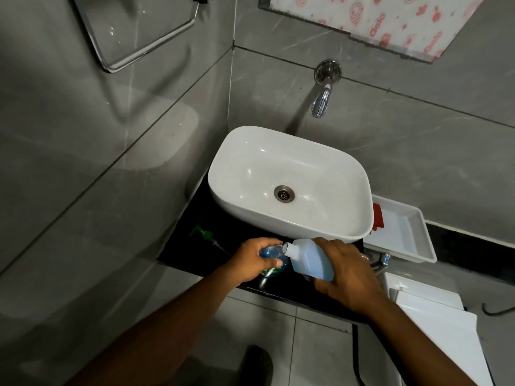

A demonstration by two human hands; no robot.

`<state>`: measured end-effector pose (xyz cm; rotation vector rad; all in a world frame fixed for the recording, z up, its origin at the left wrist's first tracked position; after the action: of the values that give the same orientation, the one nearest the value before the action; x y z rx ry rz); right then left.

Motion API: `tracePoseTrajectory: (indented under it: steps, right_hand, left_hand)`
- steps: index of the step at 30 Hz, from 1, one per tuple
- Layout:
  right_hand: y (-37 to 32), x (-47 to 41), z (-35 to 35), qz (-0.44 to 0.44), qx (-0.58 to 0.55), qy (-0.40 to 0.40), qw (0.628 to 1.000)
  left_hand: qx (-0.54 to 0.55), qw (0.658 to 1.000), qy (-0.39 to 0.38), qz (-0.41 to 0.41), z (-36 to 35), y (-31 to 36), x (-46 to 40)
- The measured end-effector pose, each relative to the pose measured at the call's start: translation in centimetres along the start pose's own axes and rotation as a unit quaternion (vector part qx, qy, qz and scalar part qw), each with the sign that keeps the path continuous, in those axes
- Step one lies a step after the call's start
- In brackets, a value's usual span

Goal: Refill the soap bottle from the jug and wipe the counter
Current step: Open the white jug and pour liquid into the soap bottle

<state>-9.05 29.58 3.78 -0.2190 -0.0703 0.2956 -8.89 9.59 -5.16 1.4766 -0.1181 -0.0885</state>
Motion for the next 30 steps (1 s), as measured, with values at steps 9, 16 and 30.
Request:
tracePoseTrajectory:
  steps: [9, 16, 30]
  right_hand:
    - [-0.8, -0.6, 1.0, 0.03, 0.082, 0.004, 0.996]
    - [-1.1, -0.8, 1.5, 0.028, 0.105, -0.014, 0.994]
    - [-2.1, -1.0, 2.4, 0.035, 0.147, -0.024, 0.988]
  left_hand:
    - [0.017, 1.0, -0.001, 0.017, 0.1, 0.1, 0.0]
    - [0.02, 0.999, -0.002, 0.026, 0.1, 0.3, 0.1]
    - [0.026, 0.999, 0.0, 0.03, 0.1, 1.0, 0.3]
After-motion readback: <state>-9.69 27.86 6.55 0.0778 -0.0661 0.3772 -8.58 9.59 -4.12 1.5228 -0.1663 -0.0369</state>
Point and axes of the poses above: each hand's wrist, its own x-axis away from the middle knuckle, its own z-axis out of the back of the hand, y = z × x, the point moved 5 cm from there along -x, towards the middle knuckle, and after that the axes turned 13 degrees about -z, right-handed, at the moved point
